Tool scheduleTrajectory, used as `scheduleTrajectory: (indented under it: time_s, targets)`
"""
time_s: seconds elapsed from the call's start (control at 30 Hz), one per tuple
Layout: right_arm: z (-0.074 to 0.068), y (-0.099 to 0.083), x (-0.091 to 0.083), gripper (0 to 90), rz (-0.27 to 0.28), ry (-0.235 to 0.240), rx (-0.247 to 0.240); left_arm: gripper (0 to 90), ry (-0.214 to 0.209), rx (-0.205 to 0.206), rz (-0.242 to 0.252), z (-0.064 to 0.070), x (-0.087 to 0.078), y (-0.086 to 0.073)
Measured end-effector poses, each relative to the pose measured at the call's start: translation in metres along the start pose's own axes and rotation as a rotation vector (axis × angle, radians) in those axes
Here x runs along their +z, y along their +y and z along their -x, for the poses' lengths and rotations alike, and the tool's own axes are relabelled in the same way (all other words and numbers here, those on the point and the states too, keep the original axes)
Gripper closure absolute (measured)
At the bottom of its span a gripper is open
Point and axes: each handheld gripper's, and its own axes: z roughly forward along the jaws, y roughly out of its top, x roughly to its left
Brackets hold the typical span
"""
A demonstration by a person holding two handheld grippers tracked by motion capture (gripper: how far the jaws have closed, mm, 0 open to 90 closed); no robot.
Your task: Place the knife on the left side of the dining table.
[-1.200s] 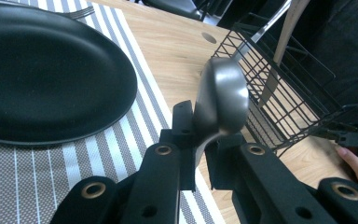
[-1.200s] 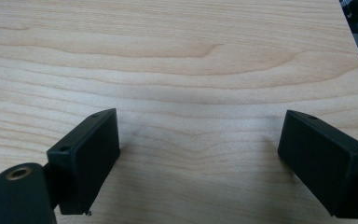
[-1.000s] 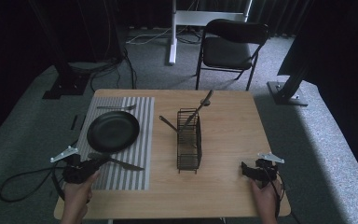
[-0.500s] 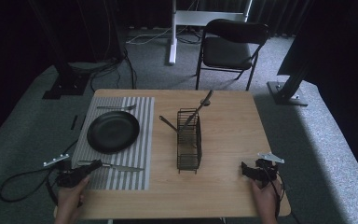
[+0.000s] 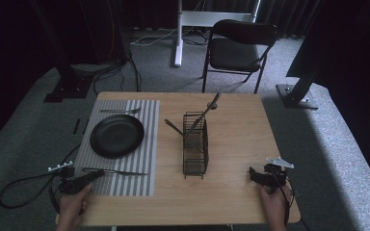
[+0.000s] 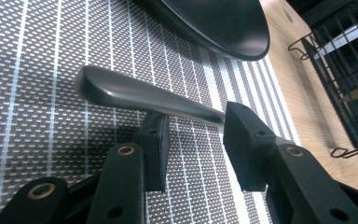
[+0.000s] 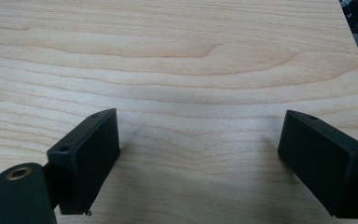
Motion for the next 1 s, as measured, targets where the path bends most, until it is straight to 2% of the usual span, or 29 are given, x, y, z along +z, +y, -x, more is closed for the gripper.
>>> scheduleTrajectory:
  time_s: [0.03,0.17,0.23,0.37,0.4,0.5,0.57,0.63,0.73,0.77,0.8,0.83,1.0]
  targets:
    - [0.0,0.0,0.0,11.6,0.0,0.0,0.0,61.3,0.012,0.02,-0.008,0.002,0.0,0.0]
    - [0.0,0.0,0.0,11.6,0.0,0.0,0.0,60.2,0.059,0.027,-0.036,0.008,-0.003,0.002]
    - [0.0,0.0,0.0,11.7,0.0,0.0,0.0,55.1,0.091,0.046,-0.054,0.011,-0.004,0.004]
    - [0.0,0.0,0.0,11.7,0.0,0.0,0.001,53.1,0.097,0.054,-0.07,0.016,-0.005,0.002]
    - [0.0,0.0,0.0,11.8,0.0,0.0,0.001,52.0,0.116,0.092,-0.074,0.019,-0.006,0.0]
    - [0.0,0.0,0.0,11.8,0.0,0.0,0.001,49.1,0.159,0.161,-0.064,0.025,-0.007,-0.007]
    - [0.0,0.0,0.0,11.8,0.0,0.0,0.001,47.3,0.175,0.185,-0.06,0.03,-0.008,-0.012]
    - [0.0,0.0,0.0,11.8,0.0,0.0,0.001,46.8,0.138,0.201,-0.023,0.035,-0.009,-0.018]
    - [0.0,0.0,0.0,11.8,0.0,0.0,0.001,46.8,0.114,0.263,0.005,0.051,-0.005,-0.028]
    - [0.0,0.0,0.0,11.8,0.0,0.0,0.001,46.8,0.114,0.263,0.005,0.051,-0.005,-0.028]
    - [0.0,0.0,0.0,11.8,0.0,0.0,0.001,46.7,0.106,0.304,-0.007,0.062,0.0,-0.034]
    - [0.0,0.0,0.0,11.7,0.0,0.0,0.001,46.7,0.091,0.31,-0.013,0.067,0.003,-0.036]
    - [0.0,0.0,0.0,11.7,0.0,0.0,0.001,46.7,0.111,0.36,-0.048,0.082,0.019,-0.042]
